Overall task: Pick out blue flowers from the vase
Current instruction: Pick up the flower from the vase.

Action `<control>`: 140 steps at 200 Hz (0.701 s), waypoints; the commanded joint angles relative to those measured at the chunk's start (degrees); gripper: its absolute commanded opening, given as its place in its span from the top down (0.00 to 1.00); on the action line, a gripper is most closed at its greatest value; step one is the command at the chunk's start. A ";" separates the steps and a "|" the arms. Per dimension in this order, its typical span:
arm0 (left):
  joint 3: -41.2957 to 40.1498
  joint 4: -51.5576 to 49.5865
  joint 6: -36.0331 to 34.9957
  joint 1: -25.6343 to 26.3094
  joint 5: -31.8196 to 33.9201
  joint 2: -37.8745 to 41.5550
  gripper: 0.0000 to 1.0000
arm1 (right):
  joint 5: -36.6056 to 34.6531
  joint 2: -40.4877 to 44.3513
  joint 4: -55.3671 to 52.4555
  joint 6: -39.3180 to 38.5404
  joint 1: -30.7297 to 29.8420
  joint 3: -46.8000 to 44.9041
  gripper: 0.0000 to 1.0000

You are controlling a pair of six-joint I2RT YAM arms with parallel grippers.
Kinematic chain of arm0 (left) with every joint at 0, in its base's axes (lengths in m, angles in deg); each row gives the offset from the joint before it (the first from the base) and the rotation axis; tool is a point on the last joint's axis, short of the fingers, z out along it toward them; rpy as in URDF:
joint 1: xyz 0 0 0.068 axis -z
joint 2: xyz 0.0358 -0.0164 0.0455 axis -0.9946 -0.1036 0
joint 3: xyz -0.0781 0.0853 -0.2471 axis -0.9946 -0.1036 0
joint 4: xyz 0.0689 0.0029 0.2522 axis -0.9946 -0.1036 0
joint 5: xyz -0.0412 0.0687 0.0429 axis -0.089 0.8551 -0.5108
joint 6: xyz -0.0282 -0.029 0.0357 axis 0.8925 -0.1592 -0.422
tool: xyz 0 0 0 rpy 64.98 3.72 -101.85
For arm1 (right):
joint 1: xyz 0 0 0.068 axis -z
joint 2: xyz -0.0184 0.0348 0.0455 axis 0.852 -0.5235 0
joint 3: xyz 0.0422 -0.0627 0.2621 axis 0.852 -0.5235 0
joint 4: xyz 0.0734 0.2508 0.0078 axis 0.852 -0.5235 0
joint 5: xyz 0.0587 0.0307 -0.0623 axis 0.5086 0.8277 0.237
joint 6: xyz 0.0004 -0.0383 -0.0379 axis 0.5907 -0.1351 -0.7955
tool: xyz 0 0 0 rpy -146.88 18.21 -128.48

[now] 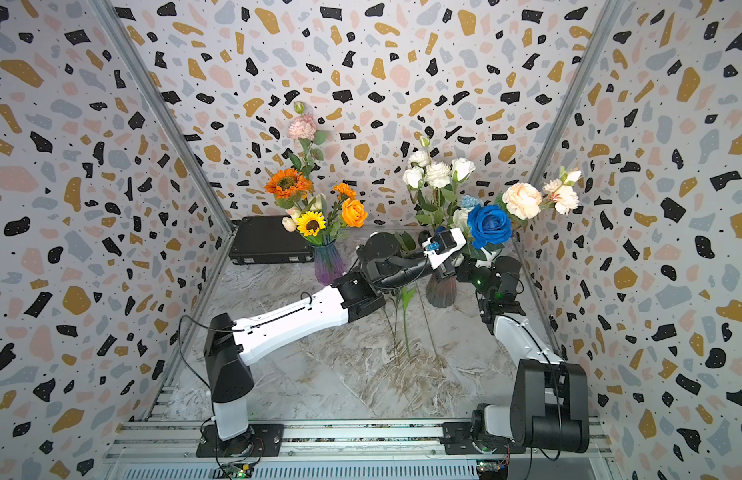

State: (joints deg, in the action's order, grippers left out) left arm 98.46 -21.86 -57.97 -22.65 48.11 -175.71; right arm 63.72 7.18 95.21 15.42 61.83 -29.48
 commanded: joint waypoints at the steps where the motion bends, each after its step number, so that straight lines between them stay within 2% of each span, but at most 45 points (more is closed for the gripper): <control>1: -0.69 2.68 1.22 0.38 -2.66 4.29 1.00 | -0.54 -0.46 -4.58 -2.51 -0.65 -0.19 0.73; 44: -4.31 2.38 1.07 0.43 -2.80 12.88 1.00 | -1.66 0.16 -6.13 -3.75 -0.65 -0.24 0.73; 79: -6.27 -5.23 2.93 0.42 -2.51 22.09 1.00 | -1.16 0.50 -5.18 -2.96 -0.66 -0.33 0.73; 113: -12.21 -9.54 4.34 0.40 2.26 33.60 1.00 | -2.11 0.51 -6.50 -4.25 -0.60 0.26 0.73; 140: -12.40 -18.31 6.90 0.44 5.12 40.31 1.00 | -2.01 0.33 -6.18 -4.12 -0.59 0.11 0.73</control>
State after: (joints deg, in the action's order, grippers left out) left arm 86.35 -33.68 -54.12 -22.47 49.68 -139.87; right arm 62.30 7.62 94.23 13.82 61.79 -29.38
